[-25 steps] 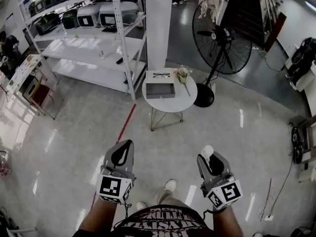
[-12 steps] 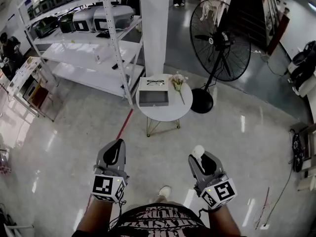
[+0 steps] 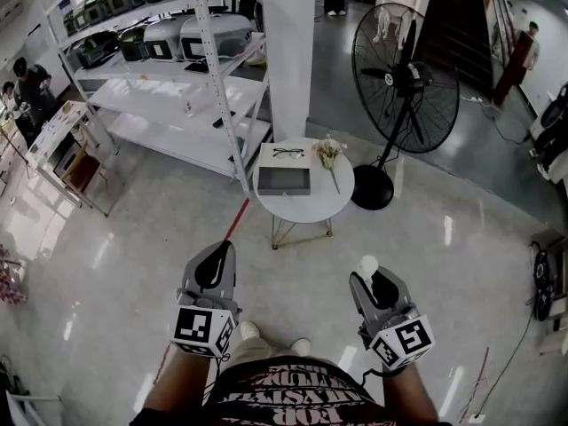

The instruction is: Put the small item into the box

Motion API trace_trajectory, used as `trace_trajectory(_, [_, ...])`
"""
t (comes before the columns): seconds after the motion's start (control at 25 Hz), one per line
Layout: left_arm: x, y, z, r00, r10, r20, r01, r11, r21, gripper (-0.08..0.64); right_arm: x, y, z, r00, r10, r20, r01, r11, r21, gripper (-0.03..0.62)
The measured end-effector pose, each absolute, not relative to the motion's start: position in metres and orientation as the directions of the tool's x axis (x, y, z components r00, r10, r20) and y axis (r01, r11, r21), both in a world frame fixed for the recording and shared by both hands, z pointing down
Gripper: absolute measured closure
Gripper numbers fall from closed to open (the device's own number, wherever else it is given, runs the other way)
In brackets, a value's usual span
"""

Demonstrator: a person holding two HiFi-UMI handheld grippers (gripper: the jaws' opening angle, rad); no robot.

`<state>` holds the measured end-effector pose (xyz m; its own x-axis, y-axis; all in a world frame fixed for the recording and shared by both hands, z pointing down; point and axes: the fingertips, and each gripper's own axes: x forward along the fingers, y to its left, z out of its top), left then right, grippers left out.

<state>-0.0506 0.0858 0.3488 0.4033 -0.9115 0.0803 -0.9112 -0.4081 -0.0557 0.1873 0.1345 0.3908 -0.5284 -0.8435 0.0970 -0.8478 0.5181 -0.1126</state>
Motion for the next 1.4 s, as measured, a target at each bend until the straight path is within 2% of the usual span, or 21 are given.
trace_trajectory(0.32, [-0.06,0.083,0.381,0.375,-0.918,0.133,-0.916,-0.388,-0.098,0.56,0.191,0.125,0.406,-0.512,-0.847,0.14,-0.859,0.502,-0.104,0.44])
trace_trajectory(0.56, [-0.045,0.058,0.379,0.429,-0.897,0.104,-0.89,-0.44,-0.124,0.56,0.189,0.112,0.403,-0.515,-0.846,0.137,-0.857,0.51,-0.075,0.44])
trace_trajectory(0.84, [-0.045,0.027,0.38,0.467,-0.878,0.105,-0.877,-0.475,-0.068,0.56,0.179,0.084,0.398,-0.518,-0.845,0.131,-0.855,0.511,-0.085,0.44])
trace_trajectory(1.4, [-0.066,-0.06,0.378,0.47,-0.876,0.102,-0.876,-0.478,-0.067,0.56,0.157,-0.003,0.392,-0.52,-0.845,0.125,-0.854,0.512,-0.088,0.44])
